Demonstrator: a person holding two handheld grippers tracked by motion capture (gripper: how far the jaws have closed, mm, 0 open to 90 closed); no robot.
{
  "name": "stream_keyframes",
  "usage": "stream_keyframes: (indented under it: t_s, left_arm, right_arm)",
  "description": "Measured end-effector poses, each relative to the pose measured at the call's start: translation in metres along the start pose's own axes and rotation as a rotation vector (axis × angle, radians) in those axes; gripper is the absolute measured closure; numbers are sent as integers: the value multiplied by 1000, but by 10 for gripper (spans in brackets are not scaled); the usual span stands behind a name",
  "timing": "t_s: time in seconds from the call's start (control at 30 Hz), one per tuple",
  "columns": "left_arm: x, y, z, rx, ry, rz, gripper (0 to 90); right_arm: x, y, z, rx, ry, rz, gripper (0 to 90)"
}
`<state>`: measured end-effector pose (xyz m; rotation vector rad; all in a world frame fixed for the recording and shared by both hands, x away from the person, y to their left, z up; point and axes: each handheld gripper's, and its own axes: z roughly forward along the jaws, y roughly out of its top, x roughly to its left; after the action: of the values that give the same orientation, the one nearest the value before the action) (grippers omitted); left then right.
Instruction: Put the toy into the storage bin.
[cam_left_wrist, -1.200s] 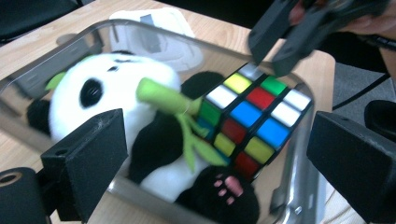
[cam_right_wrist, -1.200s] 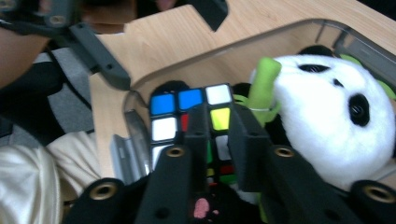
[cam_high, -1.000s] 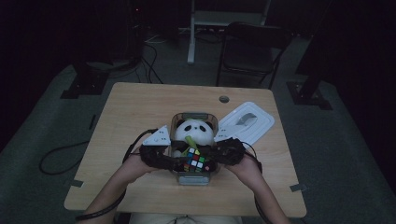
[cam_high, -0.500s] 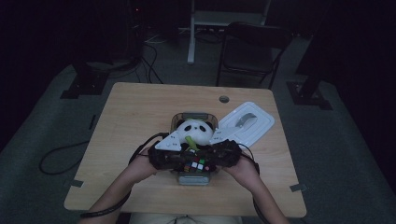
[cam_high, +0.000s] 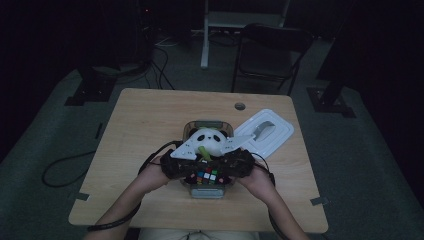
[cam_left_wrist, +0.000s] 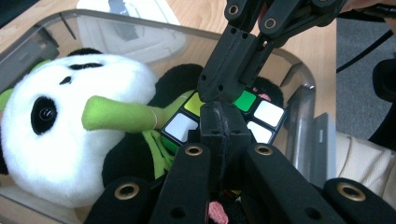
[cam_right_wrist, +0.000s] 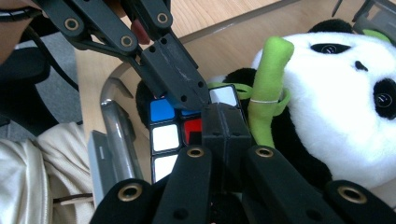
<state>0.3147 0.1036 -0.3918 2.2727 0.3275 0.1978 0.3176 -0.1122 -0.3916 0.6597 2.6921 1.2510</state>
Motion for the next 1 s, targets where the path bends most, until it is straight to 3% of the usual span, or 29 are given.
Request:
stream_keyframes:
  t_s: [0.27,0.47,0.6,0.77,0.9,0.97,1.0]
  left_arm:
    - [3,-2,5,28,-16,4,900]
    - [4,-2,10,82,1,21,900]
    - [4,0,12,114,2,44,900]
    - [0,4,15,163,42,67,900]
    - [-1,4,14,159,54,66,900]
    - [-1,2,12,147,110,60,900]
    - [1,1,10,131,93,47,900]
  right_arm:
    - [-1,2,6,51,-12,-4,900]
    - [-2,7,14,113,-22,-3,900]
    - [0,7,18,124,-48,-3,900]
    - [1,10,21,160,-63,-16,900]
    - [3,10,22,160,-79,-19,900]
    - [0,9,20,130,-58,11,900]
    - [0,7,18,111,-48,26,900]
